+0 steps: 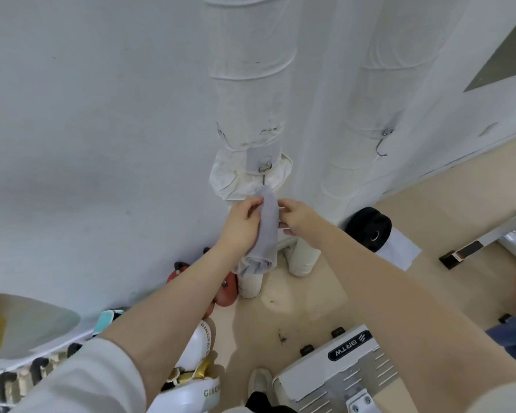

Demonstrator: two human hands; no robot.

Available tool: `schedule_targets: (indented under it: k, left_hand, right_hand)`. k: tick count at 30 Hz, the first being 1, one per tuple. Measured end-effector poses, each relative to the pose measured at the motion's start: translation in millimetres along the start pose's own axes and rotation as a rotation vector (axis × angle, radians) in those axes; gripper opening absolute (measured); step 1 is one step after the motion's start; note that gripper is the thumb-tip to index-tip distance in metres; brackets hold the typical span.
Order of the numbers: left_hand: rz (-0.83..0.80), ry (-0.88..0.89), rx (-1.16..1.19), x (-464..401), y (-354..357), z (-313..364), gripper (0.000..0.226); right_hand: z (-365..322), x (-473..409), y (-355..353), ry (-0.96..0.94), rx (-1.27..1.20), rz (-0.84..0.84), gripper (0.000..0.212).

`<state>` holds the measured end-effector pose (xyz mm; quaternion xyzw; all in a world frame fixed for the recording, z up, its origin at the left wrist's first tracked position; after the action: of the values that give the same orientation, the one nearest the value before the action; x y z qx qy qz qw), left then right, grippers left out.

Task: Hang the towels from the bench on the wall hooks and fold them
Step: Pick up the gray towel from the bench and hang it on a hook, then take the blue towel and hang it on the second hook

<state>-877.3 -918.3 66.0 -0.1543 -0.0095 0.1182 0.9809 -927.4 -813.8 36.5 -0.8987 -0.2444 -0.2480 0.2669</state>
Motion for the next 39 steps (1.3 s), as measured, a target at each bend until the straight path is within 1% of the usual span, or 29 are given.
schedule_targets:
  k: [2,4,7,10,17,21,26,29,31,34,36,39]
  left_hand:
    - [-0.028,-0.016,-0.013,12.1,-4.7,-2.3,0.035]
    - [-0.018,-0.015,-0.022,26.3,-12.5,0.9,0.042]
    - [-0.026,-0.003,-0.041,49.9,-20.4,8.1,0.039]
    - [-0.044,-0.015,-0.066,81.4,-26.4,7.1,0.030]
    - [-0.306,0.010,-0.091,203.6,11.7,-11.3,0.022]
    - [-0.460,-0.043,-0.073,269.0,57.7,-21.1,0.021]
    - [-0.692,-0.057,-0.075,339.6,135.7,-17.4,0.017]
    - [-0.810,-0.022,-0.069,380.0,181.3,-3.3,0.016]
    - [-0.901,0.002,-0.081,405.4,211.5,5.1,0.020]
    - [-1.033,0.045,-0.104,443.7,257.4,16.2,0.027]
    - [-1.108,0.073,-0.139,469.3,288.3,24.2,0.023]
    - [-1.163,0.103,-0.138,508.9,337.1,41.2,0.019]
  right_hand:
    - [10.9,3.3,-1.1,0.054,0.050,0.070,0.048]
    - [19.8,13.5,-3.0,0.066,0.069,0.146,0.048]
    - [27.8,41.9,-1.0,0.012,0.121,0.227,0.039]
    - [38.7,79.5,1.9,-0.031,0.095,0.292,0.035]
    - [134.5,198.8,45.6,0.066,-0.102,0.337,0.028]
    - [208.8,270.8,57.0,0.165,-0.190,0.348,0.020]
    - [310.2,357.5,46.9,0.327,-0.245,0.465,0.017]
    - [361.4,407.3,37.7,0.406,-0.255,0.535,0.020]
    - [392.7,436.3,29.5,0.447,-0.302,0.599,0.023]
    - [434.3,478.2,20.3,0.480,-0.343,0.659,0.020]
    - [461.8,505.8,11.6,0.497,-0.309,0.694,0.020]
    - [505.7,553.2,-9.3,0.558,-0.248,0.763,0.023]
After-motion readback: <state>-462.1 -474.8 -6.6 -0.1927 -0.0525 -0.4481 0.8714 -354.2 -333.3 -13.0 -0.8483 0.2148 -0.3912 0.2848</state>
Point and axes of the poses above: each hand's wrist, its own x-axis away from the middle knuckle, its own y-axis out of the palm, z = x × y, the point moved 10 cm from there along -x, towards the middle knuckle, and after that the axes turned 11 degrees about y, right-handed, at the moved point
